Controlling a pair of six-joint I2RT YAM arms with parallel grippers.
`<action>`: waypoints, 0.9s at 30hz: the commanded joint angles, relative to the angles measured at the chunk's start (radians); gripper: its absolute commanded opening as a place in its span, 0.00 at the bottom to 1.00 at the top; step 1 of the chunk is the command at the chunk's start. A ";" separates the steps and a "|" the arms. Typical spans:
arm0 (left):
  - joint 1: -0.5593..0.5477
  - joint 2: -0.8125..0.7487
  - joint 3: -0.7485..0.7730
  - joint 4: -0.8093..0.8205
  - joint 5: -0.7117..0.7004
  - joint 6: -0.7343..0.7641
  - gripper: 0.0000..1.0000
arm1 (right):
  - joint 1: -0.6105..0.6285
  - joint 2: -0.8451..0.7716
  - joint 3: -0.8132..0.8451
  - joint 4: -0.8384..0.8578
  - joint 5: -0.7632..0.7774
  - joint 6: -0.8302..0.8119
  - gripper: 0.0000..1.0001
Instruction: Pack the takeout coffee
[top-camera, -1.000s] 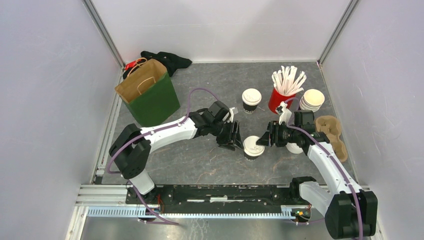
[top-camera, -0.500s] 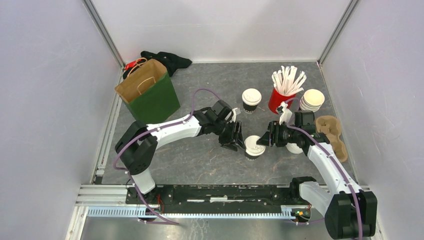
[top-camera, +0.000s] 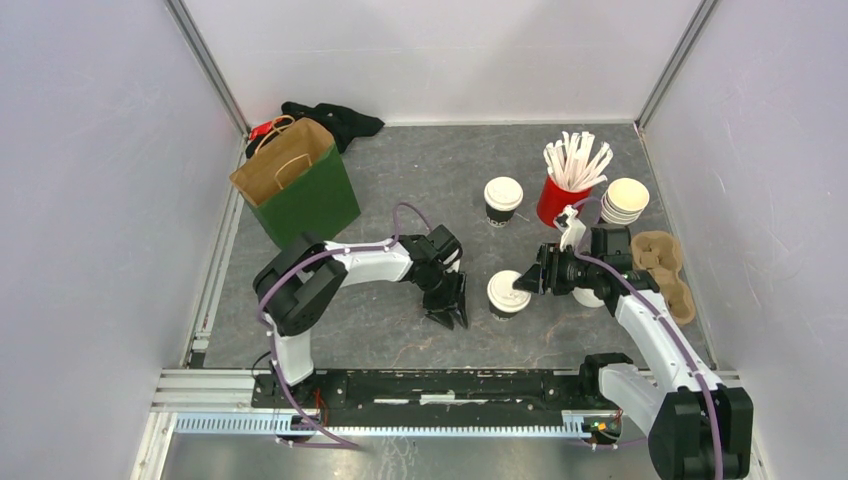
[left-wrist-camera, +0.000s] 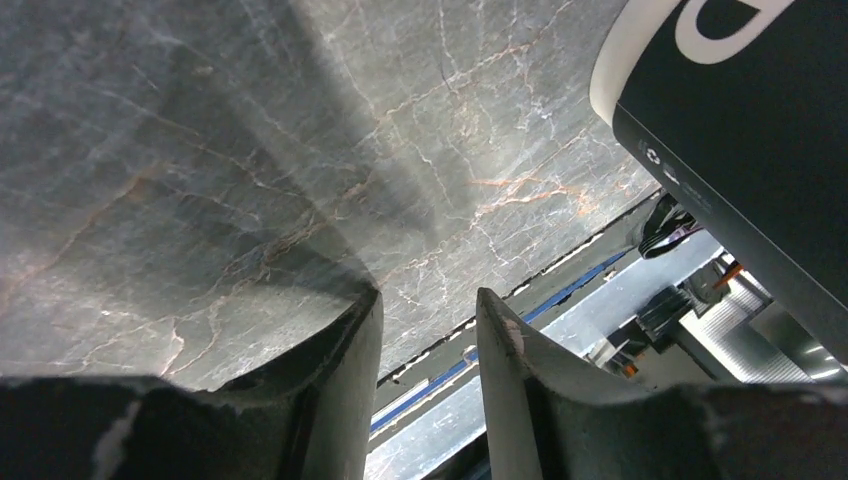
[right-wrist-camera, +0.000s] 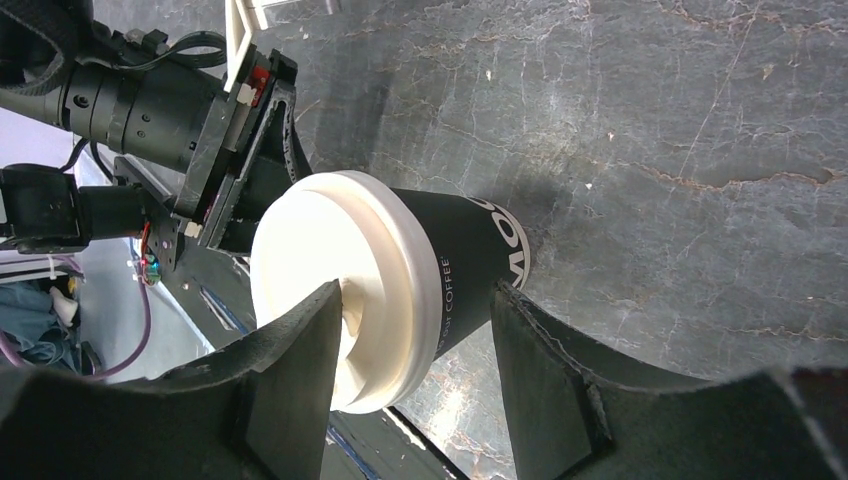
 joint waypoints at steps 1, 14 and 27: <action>-0.009 -0.056 -0.051 0.005 -0.156 0.050 0.48 | -0.007 0.016 -0.009 -0.056 0.083 -0.049 0.61; -0.009 -0.309 0.153 0.145 -0.113 0.040 0.78 | 0.005 0.016 0.066 -0.082 0.010 -0.055 0.67; -0.023 -0.237 0.225 0.147 -0.151 0.038 0.79 | 0.039 0.003 0.198 -0.167 0.096 -0.096 0.92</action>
